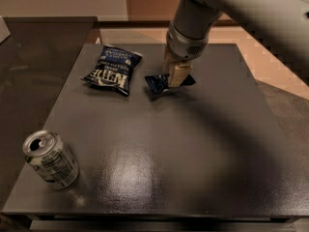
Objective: Move rxbar blueberry near blue chip bag
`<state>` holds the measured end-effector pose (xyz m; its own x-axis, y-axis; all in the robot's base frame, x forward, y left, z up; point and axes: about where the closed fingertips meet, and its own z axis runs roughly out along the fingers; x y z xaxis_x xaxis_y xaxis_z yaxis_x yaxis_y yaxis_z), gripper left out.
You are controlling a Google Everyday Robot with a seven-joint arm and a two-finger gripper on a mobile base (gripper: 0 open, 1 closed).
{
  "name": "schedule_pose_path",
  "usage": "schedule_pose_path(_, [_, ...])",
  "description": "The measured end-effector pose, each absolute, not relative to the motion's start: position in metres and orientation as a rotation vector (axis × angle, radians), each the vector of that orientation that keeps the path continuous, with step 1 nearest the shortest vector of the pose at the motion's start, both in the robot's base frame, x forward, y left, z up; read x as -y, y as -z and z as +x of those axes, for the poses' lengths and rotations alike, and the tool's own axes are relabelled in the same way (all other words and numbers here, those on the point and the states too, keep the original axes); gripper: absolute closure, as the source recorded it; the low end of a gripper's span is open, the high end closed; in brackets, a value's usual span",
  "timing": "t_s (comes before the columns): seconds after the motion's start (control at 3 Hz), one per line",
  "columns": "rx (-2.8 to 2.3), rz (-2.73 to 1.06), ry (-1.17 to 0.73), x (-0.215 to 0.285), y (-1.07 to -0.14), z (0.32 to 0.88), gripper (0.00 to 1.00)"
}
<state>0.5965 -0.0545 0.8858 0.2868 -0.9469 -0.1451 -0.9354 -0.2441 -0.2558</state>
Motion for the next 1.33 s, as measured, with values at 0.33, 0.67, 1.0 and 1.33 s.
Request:
schedule_pose_path(0.33, [-1.69,-2.271,0.035,0.029,-0.883,0.609,1.0])
schedule_pose_path(0.67, [-1.673,-2.286,0.015,0.007,-0.881,0.616,0.82])
schedule_pose_path(1.0, [-1.664,-2.302,0.004,-0.008,-0.877,0.619,0.59])
schedule_pose_path(1.33, [-1.666,-2.316,0.001,-0.015,-0.873,0.622,0.36])
